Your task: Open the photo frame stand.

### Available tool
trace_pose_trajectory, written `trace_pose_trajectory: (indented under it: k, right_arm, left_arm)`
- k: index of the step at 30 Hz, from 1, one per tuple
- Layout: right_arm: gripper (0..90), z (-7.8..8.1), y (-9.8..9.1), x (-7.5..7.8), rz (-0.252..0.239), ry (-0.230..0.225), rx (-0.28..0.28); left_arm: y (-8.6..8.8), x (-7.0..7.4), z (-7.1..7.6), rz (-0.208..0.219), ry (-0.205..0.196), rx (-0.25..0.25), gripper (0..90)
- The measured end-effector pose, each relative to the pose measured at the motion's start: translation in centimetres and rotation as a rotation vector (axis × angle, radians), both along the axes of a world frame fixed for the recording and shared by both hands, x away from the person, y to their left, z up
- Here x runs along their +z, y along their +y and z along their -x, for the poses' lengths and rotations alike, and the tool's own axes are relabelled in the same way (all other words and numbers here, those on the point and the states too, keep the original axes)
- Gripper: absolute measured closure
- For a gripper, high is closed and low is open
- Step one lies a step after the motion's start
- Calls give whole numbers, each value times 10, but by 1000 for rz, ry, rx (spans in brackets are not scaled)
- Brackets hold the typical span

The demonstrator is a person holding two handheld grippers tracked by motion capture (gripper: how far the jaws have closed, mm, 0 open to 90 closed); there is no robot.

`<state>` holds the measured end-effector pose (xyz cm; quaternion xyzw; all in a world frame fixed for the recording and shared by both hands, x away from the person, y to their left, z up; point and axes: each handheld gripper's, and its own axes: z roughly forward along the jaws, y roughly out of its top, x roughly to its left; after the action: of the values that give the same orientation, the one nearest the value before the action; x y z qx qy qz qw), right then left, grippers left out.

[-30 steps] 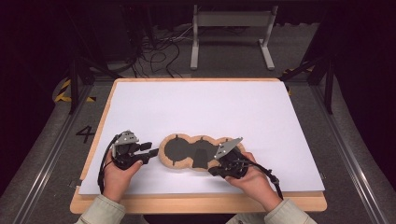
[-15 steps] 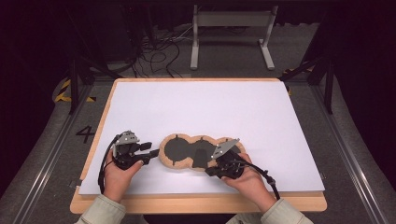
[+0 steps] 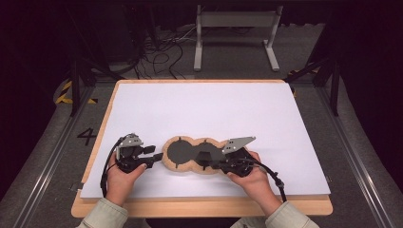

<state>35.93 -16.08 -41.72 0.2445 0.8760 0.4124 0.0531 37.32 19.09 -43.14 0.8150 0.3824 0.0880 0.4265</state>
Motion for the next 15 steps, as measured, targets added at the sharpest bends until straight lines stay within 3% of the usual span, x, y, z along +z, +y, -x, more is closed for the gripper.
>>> trace_pose_trajectory:
  k: [7,14,15]
  right_arm:
    - [849,2,-2,0,9,-3,-5]
    - [742,10,-18,15,68,-67,-42]
    - [729,11,-21,18,71,-64,-52]
  left_arm:
    - [1,0,-1,-2,7,0,495]
    - [0,1,-1,-37,36,35,455]
    - [0,3,-1,-53,24,37,453]
